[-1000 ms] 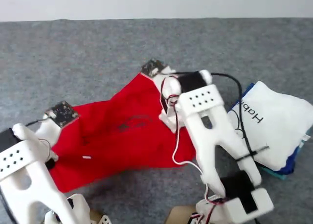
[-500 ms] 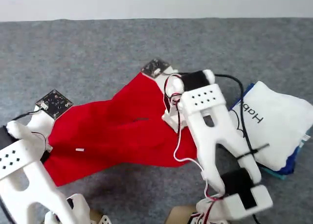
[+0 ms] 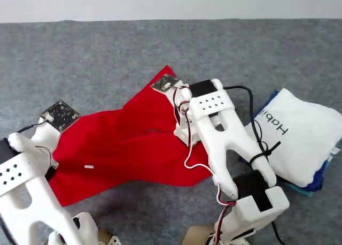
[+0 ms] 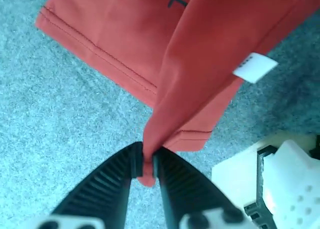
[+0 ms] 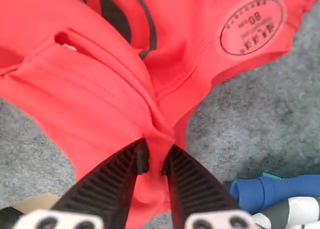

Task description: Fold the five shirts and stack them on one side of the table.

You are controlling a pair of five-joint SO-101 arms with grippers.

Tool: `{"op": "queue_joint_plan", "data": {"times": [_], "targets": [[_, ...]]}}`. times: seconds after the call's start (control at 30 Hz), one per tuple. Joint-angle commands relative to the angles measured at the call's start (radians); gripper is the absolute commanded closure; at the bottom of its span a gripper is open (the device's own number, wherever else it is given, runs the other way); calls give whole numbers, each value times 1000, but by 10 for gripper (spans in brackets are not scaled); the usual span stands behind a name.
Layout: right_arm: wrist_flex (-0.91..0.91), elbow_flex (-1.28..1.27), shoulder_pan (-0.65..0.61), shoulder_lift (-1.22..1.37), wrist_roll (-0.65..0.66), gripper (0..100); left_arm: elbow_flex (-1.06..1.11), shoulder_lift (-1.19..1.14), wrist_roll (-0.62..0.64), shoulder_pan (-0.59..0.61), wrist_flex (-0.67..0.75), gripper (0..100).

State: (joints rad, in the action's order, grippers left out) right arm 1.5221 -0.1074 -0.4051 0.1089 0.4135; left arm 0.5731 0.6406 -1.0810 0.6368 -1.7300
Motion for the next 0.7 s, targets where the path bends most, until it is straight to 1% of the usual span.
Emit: {"op": "queue_joint_plan", "data": {"times": [0.0,0.13,0.2,0.27,0.33,0.5,0.57,0.67], "targets": [[62,89,-7,-15,6,980,-4,21,8,9,-21,995],[131,160,-7,-12,5,918,-2,21,8,8,-21,995],[134,164,-7,-10,9,928,-2,20,8,5,-20,995],[130,164,-7,-5,15,960,-2,20,8,3,-17,995],[130,166,-7,-5,52,991,-2,18,6,3,-17,995],[159,196,-7,-15,69,987,-4,20,5,3,-17,995],[193,262,-4,-15,69,987,-12,20,5,3,-17,995],[249,436,-1,-31,69,987,-36,21,8,8,-15,995]]}}
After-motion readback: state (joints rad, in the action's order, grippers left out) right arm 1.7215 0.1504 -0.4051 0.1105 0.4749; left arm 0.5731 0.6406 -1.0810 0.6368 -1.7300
